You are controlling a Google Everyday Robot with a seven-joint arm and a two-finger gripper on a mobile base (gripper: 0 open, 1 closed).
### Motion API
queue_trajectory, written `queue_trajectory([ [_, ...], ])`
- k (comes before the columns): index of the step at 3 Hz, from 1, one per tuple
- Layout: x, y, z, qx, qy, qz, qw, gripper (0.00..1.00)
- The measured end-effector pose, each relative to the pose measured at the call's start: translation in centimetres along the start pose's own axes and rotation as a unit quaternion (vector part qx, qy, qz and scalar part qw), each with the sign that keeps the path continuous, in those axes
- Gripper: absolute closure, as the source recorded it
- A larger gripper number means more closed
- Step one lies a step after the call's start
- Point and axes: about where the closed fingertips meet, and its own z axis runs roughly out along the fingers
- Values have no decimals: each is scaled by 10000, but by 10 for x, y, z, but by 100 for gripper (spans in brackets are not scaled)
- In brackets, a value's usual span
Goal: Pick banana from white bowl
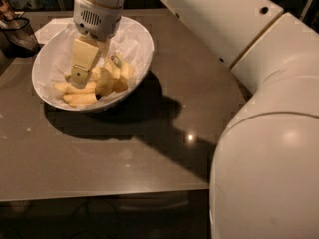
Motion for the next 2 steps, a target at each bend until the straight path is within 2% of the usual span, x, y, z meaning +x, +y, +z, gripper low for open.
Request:
queue_trajectory([
  [2, 14, -26, 10, 82, 204, 592, 9980, 11],
])
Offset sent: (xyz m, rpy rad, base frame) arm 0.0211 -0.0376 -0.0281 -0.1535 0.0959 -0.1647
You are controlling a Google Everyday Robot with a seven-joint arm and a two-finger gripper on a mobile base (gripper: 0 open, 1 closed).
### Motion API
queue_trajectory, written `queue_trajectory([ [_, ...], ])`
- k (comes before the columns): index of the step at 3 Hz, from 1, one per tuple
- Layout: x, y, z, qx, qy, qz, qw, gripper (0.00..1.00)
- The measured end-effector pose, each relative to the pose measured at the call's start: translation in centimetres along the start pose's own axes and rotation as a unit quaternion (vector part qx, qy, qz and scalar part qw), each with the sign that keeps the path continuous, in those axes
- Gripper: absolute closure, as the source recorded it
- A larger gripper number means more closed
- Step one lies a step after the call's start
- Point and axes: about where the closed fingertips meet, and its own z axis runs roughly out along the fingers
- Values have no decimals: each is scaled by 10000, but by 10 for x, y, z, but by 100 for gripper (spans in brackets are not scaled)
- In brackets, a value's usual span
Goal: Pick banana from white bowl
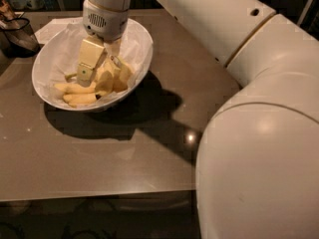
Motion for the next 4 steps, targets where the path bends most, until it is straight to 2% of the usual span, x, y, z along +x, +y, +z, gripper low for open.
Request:
queue_trajectory([
  [1, 1, -8, 10, -76, 84, 204, 9997, 20],
  [4, -11, -2, 35, -346, 295, 225, 9987, 16],
])
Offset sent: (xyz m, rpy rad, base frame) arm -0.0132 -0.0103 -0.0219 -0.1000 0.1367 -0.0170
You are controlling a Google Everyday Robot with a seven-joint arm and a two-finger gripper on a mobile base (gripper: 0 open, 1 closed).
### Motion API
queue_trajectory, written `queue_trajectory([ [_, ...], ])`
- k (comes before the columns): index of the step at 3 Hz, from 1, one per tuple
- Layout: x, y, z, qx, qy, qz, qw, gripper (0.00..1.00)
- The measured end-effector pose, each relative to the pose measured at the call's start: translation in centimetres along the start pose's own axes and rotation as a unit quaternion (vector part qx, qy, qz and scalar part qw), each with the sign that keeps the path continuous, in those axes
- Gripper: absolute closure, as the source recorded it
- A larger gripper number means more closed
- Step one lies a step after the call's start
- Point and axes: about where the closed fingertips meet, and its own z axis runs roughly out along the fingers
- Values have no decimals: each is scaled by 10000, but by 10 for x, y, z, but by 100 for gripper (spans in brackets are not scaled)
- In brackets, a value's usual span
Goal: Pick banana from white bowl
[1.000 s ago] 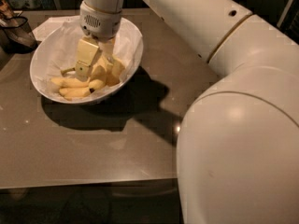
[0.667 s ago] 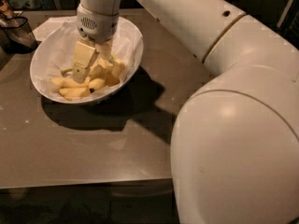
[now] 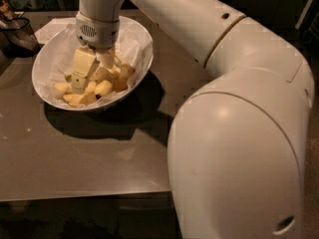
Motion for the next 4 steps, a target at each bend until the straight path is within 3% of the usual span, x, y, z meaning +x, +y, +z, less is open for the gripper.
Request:
queue_trajectory([
  [1, 1, -4, 11, -106, 35, 77, 9999, 16],
  [2, 1, -3, 14, 36, 54, 37, 10000, 34],
  [4, 2, -3, 15, 44, 56, 36, 10000, 80],
])
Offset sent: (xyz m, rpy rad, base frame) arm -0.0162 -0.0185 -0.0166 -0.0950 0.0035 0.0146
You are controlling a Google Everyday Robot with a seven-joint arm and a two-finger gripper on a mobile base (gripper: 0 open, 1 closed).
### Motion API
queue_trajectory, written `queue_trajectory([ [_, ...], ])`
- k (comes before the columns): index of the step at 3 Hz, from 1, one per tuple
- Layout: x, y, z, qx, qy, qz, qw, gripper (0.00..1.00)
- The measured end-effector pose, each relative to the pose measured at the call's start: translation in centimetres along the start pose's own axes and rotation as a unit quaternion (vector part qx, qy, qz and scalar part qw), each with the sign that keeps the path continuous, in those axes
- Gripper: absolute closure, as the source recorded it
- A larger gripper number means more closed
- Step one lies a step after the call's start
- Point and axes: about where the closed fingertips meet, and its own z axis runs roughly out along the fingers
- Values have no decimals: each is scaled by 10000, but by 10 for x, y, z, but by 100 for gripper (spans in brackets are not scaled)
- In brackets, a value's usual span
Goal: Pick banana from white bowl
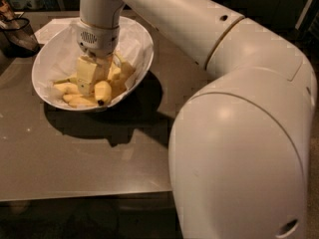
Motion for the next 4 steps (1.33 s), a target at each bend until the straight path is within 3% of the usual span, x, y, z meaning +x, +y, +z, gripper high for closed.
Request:
queue_trajectory([
  [1, 0, 0, 0, 0, 0, 0, 10000, 100],
  [2, -2, 13, -13, 82, -210, -232, 9995, 100],
  [4, 25, 65, -64, 377, -612, -910, 9932, 100],
])
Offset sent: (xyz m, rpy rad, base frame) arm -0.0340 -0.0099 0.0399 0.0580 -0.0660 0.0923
